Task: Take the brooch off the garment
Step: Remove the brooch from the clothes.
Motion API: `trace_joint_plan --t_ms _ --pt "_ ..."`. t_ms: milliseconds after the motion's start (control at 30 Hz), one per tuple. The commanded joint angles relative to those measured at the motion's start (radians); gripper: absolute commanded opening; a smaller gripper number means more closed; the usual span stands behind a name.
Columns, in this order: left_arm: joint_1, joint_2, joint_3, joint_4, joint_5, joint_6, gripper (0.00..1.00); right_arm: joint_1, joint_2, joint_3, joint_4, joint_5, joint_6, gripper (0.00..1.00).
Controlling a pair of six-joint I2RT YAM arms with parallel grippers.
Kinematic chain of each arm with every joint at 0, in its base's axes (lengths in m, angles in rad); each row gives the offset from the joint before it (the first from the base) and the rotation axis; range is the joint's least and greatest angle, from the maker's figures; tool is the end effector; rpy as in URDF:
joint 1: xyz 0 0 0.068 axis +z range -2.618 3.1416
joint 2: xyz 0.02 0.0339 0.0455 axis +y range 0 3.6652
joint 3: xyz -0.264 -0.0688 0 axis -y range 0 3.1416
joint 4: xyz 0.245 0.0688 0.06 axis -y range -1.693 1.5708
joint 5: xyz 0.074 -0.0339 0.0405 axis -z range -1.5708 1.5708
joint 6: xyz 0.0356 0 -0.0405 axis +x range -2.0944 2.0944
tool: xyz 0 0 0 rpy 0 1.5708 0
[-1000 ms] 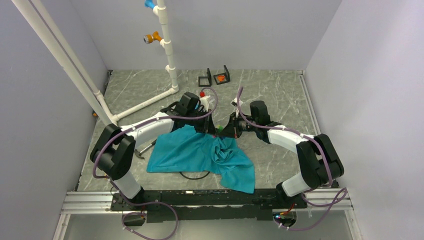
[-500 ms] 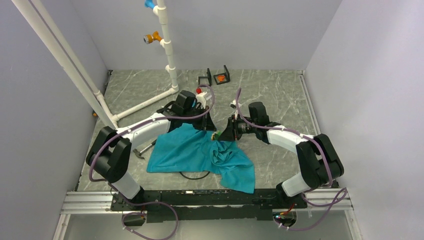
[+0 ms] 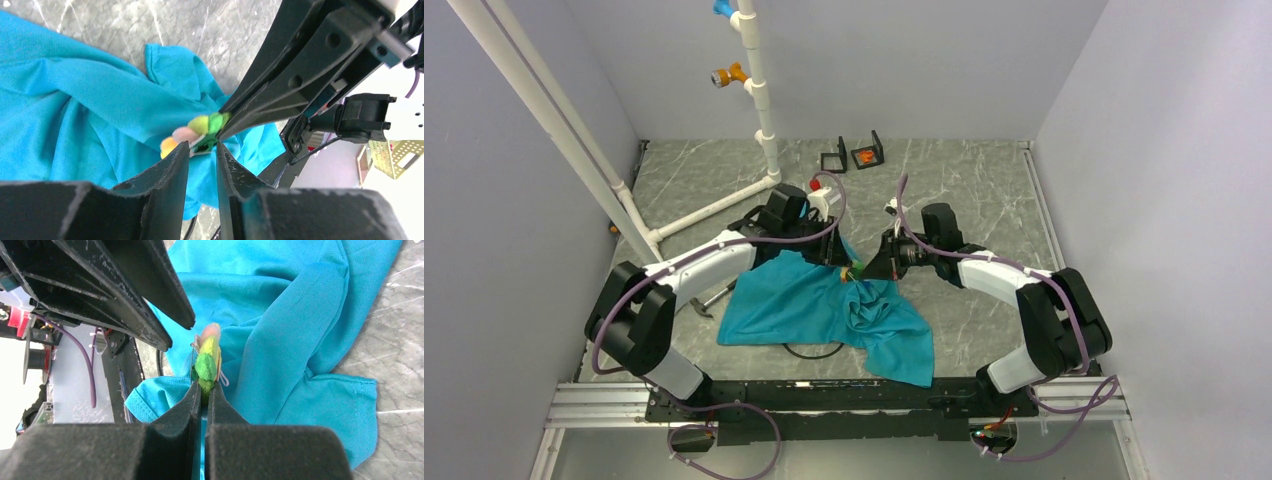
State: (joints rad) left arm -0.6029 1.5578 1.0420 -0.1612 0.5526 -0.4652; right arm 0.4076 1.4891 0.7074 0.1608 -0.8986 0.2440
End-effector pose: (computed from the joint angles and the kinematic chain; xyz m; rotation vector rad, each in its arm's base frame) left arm 0.2699 -0.2085 0.2435 0.4871 2.3557 -1.1632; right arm 0.2578 0.1417 0.1907 -0.7111 2.1115 1.3438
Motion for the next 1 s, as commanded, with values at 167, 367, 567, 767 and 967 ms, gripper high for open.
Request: trace_joint_plan --t_ms 167,367,567,767,967 --pt "-0.019 -0.036 -0.062 -0.010 0.023 -0.046 0.34 -0.012 -0.030 -0.013 0.097 0.028 0.067 0.00" --pt "-0.023 0.002 -0.021 -0.001 0.013 -0.061 0.35 -0.012 -0.037 -0.020 0.106 0.005 0.068 0.00" --pt "-0.027 0.034 -0.005 0.011 0.014 -0.077 0.33 -0.010 -0.035 -0.026 0.123 -0.016 0.075 0.00" --pt "-0.027 0.055 0.011 0.038 0.037 -0.099 0.29 -0.005 -0.038 -0.032 0.125 -0.021 0.064 0.00" --pt "-0.027 0.057 -0.003 0.102 0.103 -0.133 0.24 0.000 -0.037 -0.031 0.103 0.003 0.037 0.00"
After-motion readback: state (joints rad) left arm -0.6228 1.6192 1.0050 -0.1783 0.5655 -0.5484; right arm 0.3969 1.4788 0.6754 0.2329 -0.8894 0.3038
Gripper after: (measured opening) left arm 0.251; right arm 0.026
